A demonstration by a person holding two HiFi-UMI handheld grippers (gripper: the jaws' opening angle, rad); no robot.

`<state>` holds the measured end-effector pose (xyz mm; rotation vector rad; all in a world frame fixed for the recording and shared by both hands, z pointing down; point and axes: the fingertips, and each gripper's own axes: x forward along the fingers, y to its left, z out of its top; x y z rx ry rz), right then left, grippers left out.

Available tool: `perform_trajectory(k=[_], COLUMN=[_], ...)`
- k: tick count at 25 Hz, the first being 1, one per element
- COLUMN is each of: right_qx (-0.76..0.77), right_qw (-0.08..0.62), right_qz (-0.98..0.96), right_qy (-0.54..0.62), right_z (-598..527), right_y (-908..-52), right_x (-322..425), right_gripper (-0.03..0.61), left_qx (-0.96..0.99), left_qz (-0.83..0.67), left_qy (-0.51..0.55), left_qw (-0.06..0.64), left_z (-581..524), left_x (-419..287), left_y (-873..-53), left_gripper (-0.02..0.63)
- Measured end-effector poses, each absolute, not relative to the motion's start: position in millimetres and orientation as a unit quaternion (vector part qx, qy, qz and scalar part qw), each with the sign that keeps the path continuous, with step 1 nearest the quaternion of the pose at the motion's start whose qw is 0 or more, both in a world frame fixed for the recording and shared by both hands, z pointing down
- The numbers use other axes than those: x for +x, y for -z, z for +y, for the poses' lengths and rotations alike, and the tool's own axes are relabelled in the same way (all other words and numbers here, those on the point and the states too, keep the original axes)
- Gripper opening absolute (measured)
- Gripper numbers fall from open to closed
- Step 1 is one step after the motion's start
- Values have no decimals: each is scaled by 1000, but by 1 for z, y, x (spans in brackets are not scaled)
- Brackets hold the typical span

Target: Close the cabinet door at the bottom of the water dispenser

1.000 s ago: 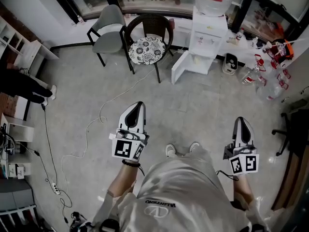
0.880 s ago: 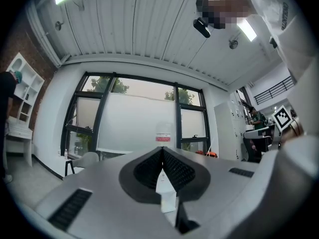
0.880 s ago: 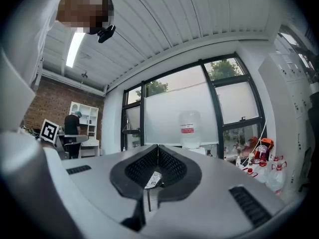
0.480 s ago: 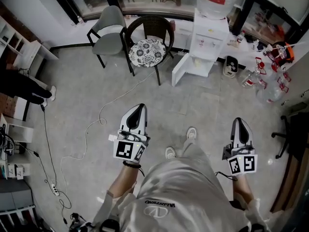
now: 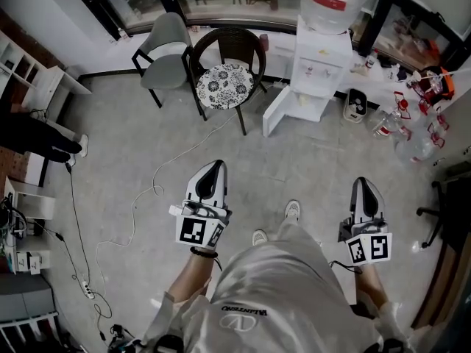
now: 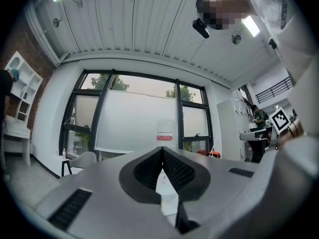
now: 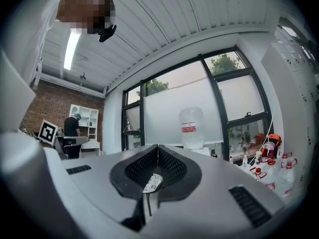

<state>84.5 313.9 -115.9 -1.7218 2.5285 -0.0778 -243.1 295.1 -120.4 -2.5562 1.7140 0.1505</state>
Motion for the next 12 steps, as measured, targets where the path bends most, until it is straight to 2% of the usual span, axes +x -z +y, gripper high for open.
perform_trajectory(k=[12], right_qx=[-545], right_qw=[44], right_qz=[837], right_qy=[38], right_z=[226], right_y=[115], right_x=[122], right_gripper=[17], left_qx=[-830], left_qz=[556], left_qy=[-39], left_qw=[26], left_z=[218], left_x=[-188], left_y=[120], left_gripper=[-2])
